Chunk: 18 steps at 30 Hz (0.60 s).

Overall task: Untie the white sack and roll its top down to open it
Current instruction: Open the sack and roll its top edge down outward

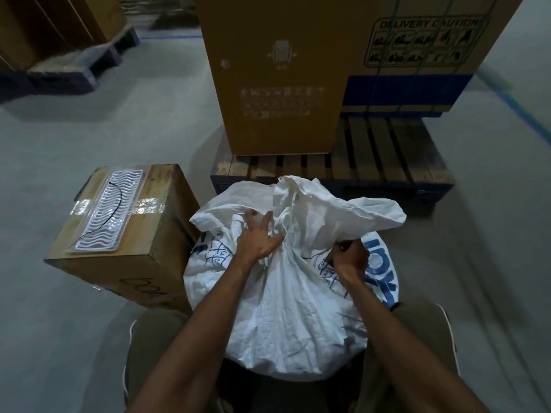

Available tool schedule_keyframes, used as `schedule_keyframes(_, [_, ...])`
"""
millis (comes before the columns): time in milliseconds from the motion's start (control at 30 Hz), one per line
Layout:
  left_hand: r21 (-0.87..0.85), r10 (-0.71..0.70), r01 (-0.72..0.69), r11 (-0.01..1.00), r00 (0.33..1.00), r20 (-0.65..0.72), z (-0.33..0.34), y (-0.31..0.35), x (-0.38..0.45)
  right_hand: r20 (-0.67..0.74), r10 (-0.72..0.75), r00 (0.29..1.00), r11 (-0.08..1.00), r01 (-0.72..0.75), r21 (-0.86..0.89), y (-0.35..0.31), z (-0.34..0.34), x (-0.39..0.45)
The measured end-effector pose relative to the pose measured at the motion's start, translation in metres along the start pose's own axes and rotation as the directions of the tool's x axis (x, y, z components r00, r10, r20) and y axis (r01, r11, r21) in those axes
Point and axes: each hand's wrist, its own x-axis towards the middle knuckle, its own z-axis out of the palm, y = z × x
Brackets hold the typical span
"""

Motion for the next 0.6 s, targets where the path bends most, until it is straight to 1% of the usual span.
schedule_keyframes(67, [0.035,0.016,-0.013,0.999,0.998,-0.067,0.002,0.001,-0.005,0.006,-0.035,0.999,0.999,0.036,-0.031,0.006,-0.002,-0.006])
schedule_keyframes(133, [0.122,0.053,-0.031,0.992,0.982,-0.182,0.004,0.009,-0.012,0.018,-0.1,0.995,0.993,0.101,-0.054,0.003,-0.004,-0.019])
schedule_keyframes(200, [0.256,0.14,-0.067,0.964,0.949,-0.282,0.004,0.019,-0.019,0.015,-0.2,0.98,0.975,0.201,-0.096,0.004,-0.004,-0.032])
schedule_keyframes(233, [0.307,0.191,-0.091,0.947,0.931,-0.31,0.003,0.023,-0.021,0.014,-0.251,0.968,0.96,0.251,-0.127,0.005,-0.006,-0.039])
schedule_keyframes(267, [0.342,0.234,-0.12,0.932,0.92,-0.315,0.0,0.028,-0.022,0.015,-0.297,0.955,0.942,0.296,-0.157,0.004,-0.008,-0.046])
schedule_keyframes(333, [0.354,0.267,-0.171,0.92,0.932,-0.244,-0.007,0.035,-0.024,0.055,-0.393,0.918,0.9,0.396,-0.182,0.004,-0.009,-0.057])
schedule_keyframes(400, [0.295,0.236,-0.183,0.938,0.959,-0.158,-0.014,0.041,-0.028,0.158,-0.459,0.874,0.865,0.481,-0.142,-0.006,-0.012,-0.076])
schedule_keyframes(433, [0.283,0.222,-0.177,0.943,0.965,-0.137,-0.017,0.043,-0.03,0.209,-0.503,0.839,0.837,0.533,-0.124,-0.011,-0.013,-0.088])
schedule_keyframes(467, [0.293,0.213,-0.169,0.941,0.969,-0.125,-0.018,0.044,-0.033,0.225,-0.555,0.801,0.803,0.586,-0.109,-0.014,-0.014,-0.099])
schedule_keyframes(533, [0.296,0.205,-0.159,0.942,0.97,-0.132,-0.017,0.044,-0.042,0.188,-0.649,0.737,0.731,0.673,-0.116,-0.015,-0.017,-0.114])
schedule_keyframes(600, [0.226,0.184,-0.14,0.964,0.965,-0.187,-0.017,0.045,-0.052,0.11,-0.694,0.711,0.694,0.702,-0.158,-0.018,-0.021,-0.124])
